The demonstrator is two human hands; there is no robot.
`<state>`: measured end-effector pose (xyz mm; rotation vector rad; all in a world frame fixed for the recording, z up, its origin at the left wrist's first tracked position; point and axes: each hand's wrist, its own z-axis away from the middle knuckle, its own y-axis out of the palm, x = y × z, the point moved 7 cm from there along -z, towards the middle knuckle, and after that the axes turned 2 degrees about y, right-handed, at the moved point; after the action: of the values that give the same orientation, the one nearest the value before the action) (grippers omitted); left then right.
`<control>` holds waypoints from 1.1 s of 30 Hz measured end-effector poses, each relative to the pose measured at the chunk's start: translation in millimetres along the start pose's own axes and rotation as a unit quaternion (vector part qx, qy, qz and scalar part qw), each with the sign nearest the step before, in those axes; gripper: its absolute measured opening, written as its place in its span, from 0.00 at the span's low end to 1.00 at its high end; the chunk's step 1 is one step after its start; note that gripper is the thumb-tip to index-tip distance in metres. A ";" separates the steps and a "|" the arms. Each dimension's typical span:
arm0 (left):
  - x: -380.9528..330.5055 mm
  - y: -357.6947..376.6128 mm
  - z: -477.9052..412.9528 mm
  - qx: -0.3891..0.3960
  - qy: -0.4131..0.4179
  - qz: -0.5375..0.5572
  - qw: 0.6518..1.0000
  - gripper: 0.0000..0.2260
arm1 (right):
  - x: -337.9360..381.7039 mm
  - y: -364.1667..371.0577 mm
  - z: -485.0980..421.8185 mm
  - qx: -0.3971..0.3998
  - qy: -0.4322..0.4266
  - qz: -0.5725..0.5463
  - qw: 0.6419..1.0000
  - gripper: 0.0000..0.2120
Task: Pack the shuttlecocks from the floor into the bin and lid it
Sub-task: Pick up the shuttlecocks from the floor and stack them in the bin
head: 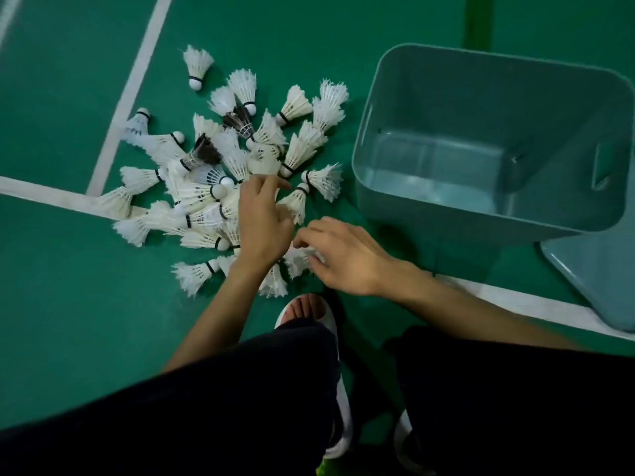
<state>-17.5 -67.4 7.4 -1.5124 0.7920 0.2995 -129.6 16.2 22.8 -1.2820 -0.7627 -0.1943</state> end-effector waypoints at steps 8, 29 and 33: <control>13.7 10.6 3.9 0.141 0.039 -0.201 0.969 0.17 | -16.5 43.2 2.8 0.099 0.023 0.143 0.984 0.27; 10.9 84.8 -34.7 0.403 -0.198 -0.147 0.881 0.47 | -68.4 7.1 39.9 0.007 0.203 0.063 0.977 0.08; 6.8 94.0 -31.7 0.320 -0.107 -0.242 0.910 0.30 | -72.2 2.7 48.2 -0.021 0.210 0.035 0.977 0.06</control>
<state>-80.9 -91.9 -65.2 -0.9790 0.2696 -0.1604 -201.3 41.1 -19.3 -1.2491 -0.3513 -0.4105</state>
